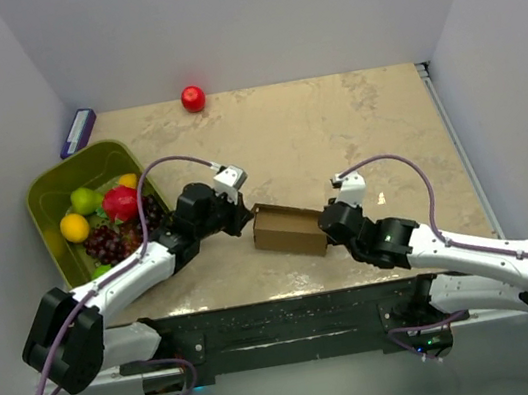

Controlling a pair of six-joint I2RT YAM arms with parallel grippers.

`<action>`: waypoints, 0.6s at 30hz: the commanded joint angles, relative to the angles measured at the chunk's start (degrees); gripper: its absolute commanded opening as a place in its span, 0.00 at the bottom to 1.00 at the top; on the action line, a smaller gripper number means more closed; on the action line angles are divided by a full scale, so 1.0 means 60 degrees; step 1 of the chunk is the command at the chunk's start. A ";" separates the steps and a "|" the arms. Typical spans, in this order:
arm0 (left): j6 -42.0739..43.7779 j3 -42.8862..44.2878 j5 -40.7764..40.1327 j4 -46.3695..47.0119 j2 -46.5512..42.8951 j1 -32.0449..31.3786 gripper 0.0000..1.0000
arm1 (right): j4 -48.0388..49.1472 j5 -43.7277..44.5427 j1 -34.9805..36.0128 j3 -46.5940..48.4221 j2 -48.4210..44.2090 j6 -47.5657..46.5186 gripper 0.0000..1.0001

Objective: Fold the paper box

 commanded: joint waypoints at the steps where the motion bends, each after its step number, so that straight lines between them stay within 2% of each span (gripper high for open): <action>1: -0.0206 -0.0188 0.0054 0.0515 -0.0377 -0.0008 0.00 | -0.0194 -0.0122 0.0096 -0.0284 -0.0203 0.0707 0.09; 8: -0.0308 -0.0481 0.0069 0.0705 -0.0597 -0.0008 0.00 | -0.0326 -0.0341 0.0111 -0.0342 -0.0086 0.1147 0.26; 18: -0.0543 -0.0657 0.0215 0.0984 -0.0714 -0.0023 0.00 | 0.0171 -0.0766 0.0096 -0.0811 -0.0378 0.1587 0.39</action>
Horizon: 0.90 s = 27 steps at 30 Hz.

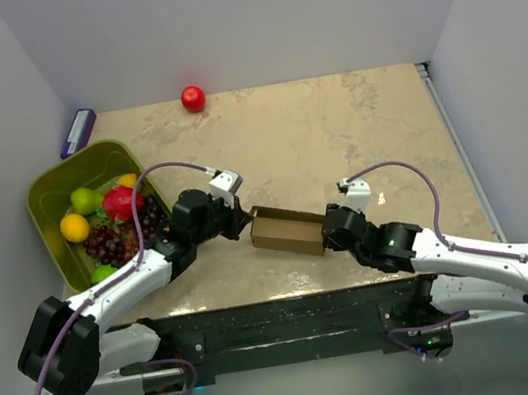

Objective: Fold the paper box

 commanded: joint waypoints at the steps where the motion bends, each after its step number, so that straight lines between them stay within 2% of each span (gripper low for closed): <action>1: -0.0273 -0.0049 0.0219 0.0518 -0.0193 -0.0023 0.00 | 0.0273 -0.0304 0.0041 -0.0338 -0.0054 0.0435 0.37; 5: -0.0229 -0.0049 0.0233 0.0503 -0.0194 -0.0023 0.00 | 0.0552 -0.0377 0.0041 -0.0557 -0.0026 0.0421 0.31; 13: -0.0229 0.0038 0.0394 0.0445 -0.0150 -0.0037 0.00 | 0.0684 -0.0450 0.0041 -0.0675 0.0516 0.0392 0.07; 16: -0.0273 0.0388 0.0365 0.0123 -0.0033 -0.0023 0.00 | 0.0539 -0.0378 0.0042 -0.0573 0.0721 0.0333 0.05; 23: -0.0492 0.1986 0.0204 -0.2073 0.0655 -0.0023 0.00 | -0.0004 -0.0070 0.0041 -0.0207 0.1336 0.0230 0.00; 27: -0.0888 0.2192 0.0350 -0.2266 0.0773 -0.0037 0.00 | -0.0121 -0.0040 0.0041 -0.0133 0.1571 0.0231 0.00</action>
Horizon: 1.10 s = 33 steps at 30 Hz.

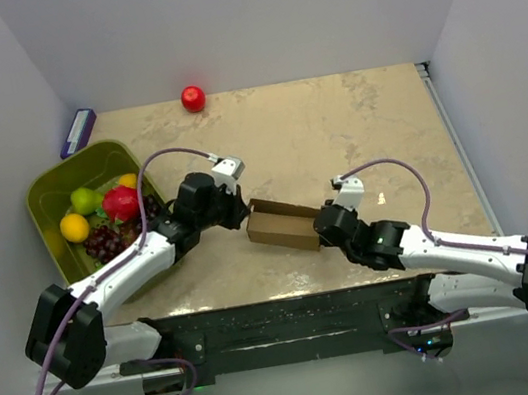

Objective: Fold the paper box

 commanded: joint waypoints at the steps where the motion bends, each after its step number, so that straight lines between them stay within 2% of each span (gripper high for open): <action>1: -0.0764 0.0611 0.0747 -0.0357 0.0023 -0.0103 0.00 | -0.1185 -0.0263 0.0034 -0.0217 0.0686 0.0027 0.00; 17: -0.1072 0.0993 0.0587 -0.1309 -0.0021 -0.0088 0.00 | -0.1595 -0.0189 0.0034 0.0076 0.1170 0.0071 0.00; 29: -0.1160 -0.0237 0.0294 -0.0782 -0.0240 -0.0103 0.00 | -0.1727 -0.0087 0.0034 0.0149 0.0994 0.0071 0.00; 33: -0.1131 -0.0545 -0.0262 -0.0869 -0.0358 -0.0278 0.00 | -0.1757 -0.0043 0.0034 0.0193 0.0980 0.0041 0.00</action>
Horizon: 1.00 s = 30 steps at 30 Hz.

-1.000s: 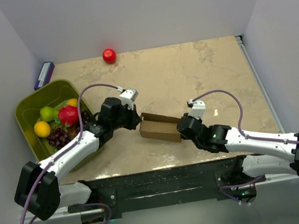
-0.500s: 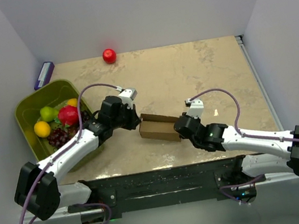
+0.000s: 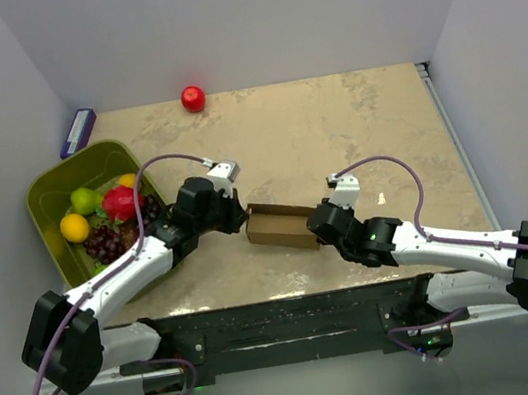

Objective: Fold the paper box

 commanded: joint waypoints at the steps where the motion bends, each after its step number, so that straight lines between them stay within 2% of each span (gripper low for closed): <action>1: -0.0173 -0.0491 -0.0259 -0.0356 -0.0158 -0.0337 0.00 | -0.1407 -0.0338 0.0023 -0.0320 0.0393 0.0041 0.00; 8: 0.0149 -0.0550 -0.1577 -0.0620 -0.0305 -0.0879 0.00 | -0.1480 -0.0279 0.0023 -0.0321 0.0305 0.0056 0.00; 22: 0.0120 -0.1107 -0.1505 -0.0356 0.0193 -0.1260 0.00 | -0.1128 -0.0148 0.0023 -0.0496 -0.0206 -0.0383 0.02; 26: 0.0120 -0.1004 -0.1564 -0.0371 0.0296 -0.1260 0.00 | -0.1245 -0.0220 0.0023 -0.0496 -0.0851 -0.0588 0.12; 27: 0.0120 -0.0960 -0.1593 -0.0414 0.0311 -0.1274 0.00 | -0.1289 -0.0322 0.0023 -0.0482 -0.1026 -0.0690 0.20; 29: 0.0120 -0.0829 -0.1608 -0.0429 0.0369 -0.1274 0.00 | -0.1348 -0.0440 0.0023 -0.0438 -0.1537 -0.0823 0.30; 30: 0.0135 -0.0770 -0.1608 -0.0487 0.0384 -0.1260 0.00 | -0.1435 -0.0484 0.0023 -0.0380 -0.1715 -0.0953 0.39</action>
